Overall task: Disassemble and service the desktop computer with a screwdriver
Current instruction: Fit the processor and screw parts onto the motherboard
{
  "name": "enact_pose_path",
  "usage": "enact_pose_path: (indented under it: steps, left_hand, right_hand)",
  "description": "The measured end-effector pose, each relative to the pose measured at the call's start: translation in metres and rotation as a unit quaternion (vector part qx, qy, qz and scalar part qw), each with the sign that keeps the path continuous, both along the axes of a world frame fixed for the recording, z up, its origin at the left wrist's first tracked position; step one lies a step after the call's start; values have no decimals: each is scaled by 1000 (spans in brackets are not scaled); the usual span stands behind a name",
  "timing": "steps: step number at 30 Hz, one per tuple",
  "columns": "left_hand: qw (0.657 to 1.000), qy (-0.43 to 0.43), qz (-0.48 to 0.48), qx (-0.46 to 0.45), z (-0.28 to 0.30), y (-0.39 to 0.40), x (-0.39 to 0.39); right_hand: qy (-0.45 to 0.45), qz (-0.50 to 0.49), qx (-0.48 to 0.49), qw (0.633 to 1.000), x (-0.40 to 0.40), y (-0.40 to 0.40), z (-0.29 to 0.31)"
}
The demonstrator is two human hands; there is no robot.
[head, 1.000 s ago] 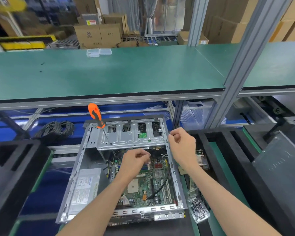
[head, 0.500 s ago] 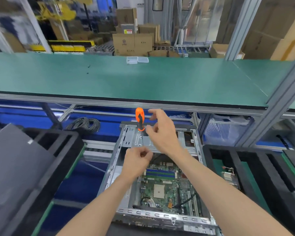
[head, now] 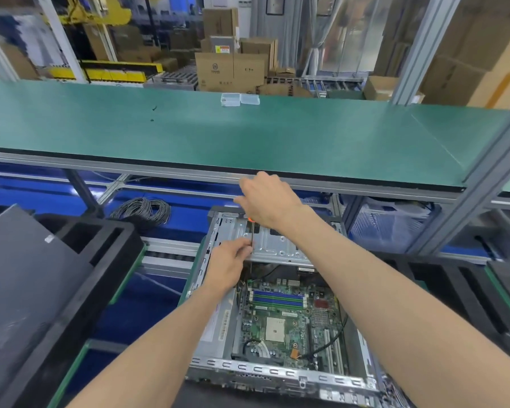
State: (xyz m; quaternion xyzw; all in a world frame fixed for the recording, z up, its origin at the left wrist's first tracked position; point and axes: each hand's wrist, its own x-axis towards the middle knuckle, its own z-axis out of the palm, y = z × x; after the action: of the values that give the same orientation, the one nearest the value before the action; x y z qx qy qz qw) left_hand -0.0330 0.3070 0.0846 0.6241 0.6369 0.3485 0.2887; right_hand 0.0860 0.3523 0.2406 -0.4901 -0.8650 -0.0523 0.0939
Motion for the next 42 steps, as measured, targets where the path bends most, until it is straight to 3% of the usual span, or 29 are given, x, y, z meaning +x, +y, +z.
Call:
enact_pose_path:
  steps: [11,13,16,19,26,31,39,42]
  left_hand:
    - [1000,-6,21,18,-10,16,3]
    - [999,-18,34,13,-11,16,3]
    - [999,-13,40,17,-12,17,4]
    - [998,-22,49,20,-13,15,4]
    - [998,-36,47,21,-14,15,3]
    - [997,-44,56,5,-12,14,5]
    - [998,-43,52,6,-10,13,5]
    - [997,-46,53,8,-9,13,5]
  right_hand:
    - [84,99,-167,977,18,10,19]
    - [85,78,-153,981,17,11,17]
    - [8,16,-98,995,6,11,14]
    - [-19,22,-101,994,0,13,15]
    - [40,114,-171,978,17,13,18]
    - [-1,26,-77,997,9,9,11]
    - [36,126,-146,981,15,8,19]
    - [23,68,-84,994,12,6,14]
